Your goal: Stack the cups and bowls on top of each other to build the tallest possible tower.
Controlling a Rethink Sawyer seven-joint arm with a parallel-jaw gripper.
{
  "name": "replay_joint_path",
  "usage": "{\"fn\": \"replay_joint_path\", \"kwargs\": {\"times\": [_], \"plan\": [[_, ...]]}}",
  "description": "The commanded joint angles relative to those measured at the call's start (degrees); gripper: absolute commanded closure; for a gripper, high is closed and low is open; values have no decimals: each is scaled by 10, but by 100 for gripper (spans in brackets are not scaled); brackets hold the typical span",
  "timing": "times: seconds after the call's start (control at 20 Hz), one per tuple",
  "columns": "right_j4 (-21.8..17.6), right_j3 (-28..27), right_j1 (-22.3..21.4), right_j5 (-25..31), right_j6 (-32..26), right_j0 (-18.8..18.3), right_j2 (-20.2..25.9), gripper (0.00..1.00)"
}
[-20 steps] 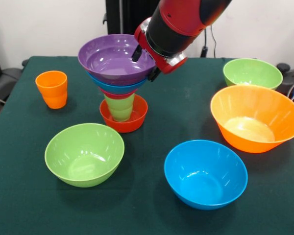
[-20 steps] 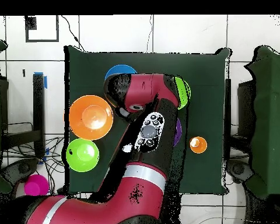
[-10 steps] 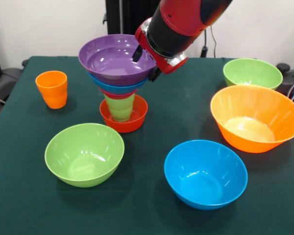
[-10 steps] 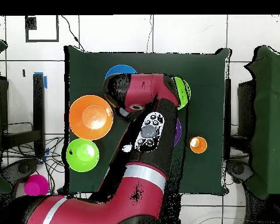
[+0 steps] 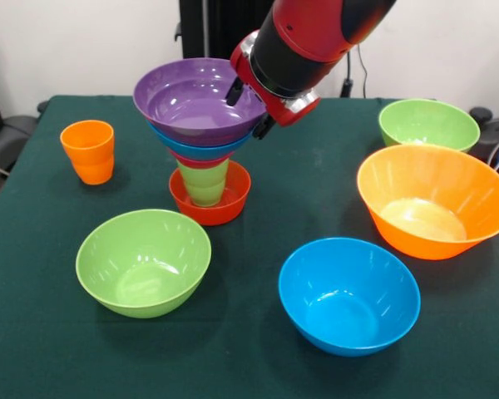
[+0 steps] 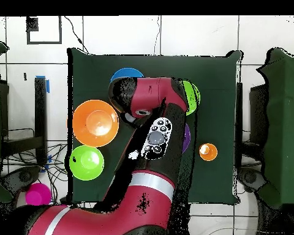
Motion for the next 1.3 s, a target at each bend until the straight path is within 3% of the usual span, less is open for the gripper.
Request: {"fn": "replay_joint_path", "kwargs": {"times": [0.05, 1.3], "plan": [[13, -16, 24, 31, 11, 14, 72, 0], [26, -25, 25, 47, 23, 22, 74, 0]]}}
